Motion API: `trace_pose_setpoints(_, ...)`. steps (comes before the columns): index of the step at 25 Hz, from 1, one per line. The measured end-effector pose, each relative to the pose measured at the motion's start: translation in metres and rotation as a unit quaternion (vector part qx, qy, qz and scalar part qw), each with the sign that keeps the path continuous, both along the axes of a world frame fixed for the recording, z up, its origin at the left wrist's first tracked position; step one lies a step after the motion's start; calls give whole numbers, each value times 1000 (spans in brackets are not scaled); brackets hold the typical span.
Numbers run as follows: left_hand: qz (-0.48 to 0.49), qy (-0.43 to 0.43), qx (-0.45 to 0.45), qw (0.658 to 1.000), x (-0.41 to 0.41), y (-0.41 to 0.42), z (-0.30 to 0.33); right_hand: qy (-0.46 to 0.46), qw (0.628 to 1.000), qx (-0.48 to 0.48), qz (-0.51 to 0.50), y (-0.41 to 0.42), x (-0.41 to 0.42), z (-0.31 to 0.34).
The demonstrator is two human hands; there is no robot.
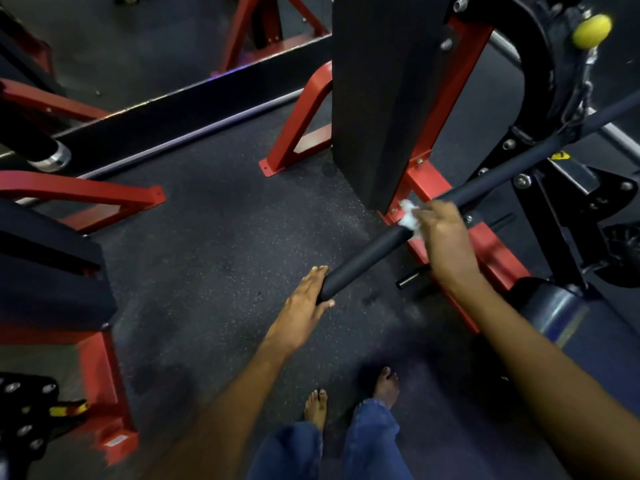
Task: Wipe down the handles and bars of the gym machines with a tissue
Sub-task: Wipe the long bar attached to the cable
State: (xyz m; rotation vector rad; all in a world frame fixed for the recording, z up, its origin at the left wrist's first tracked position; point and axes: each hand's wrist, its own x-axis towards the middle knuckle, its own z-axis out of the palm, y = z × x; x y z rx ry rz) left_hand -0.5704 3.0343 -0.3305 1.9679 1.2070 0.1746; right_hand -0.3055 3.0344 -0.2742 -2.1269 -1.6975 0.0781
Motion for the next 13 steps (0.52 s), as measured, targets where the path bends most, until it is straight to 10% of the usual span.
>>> trace_pose_setpoints(3, 2, 3, -10, 1000, 2, -3, 1, 103, 992, -13, -74, -5, -31, -14)
trace_pose_setpoints(7, 5, 4, -19, 1000, 5, -2, 4, 28, 953, -86, 288, -53, -105, -24)
trace_pose_setpoints(13, 3, 7, -14, 1000, 3, -2, 6, 26, 999, 6, -21, -8, -30, -4)
